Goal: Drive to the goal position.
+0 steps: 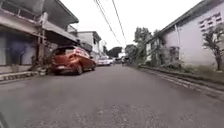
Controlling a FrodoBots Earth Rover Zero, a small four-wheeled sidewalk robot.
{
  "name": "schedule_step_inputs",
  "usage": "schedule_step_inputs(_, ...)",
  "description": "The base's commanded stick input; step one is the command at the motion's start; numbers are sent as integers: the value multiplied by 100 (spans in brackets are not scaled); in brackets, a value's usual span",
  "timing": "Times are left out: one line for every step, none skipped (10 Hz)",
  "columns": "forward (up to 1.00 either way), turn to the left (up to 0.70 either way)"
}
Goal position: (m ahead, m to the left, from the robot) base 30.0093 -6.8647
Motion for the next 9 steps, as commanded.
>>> schedule_step_inputs(85, -24)
schedule_step_inputs(85, -19)
schedule_step_inputs(85, 10)
schedule_step_inputs(85, 10)
schedule_step_inputs(85, 10)
schedule_step_inputs(85, 10)
schedule_step_inputs(85, 10)
schedule_step_inputs(85, -20)
schedule_step_inputs(85, -24)
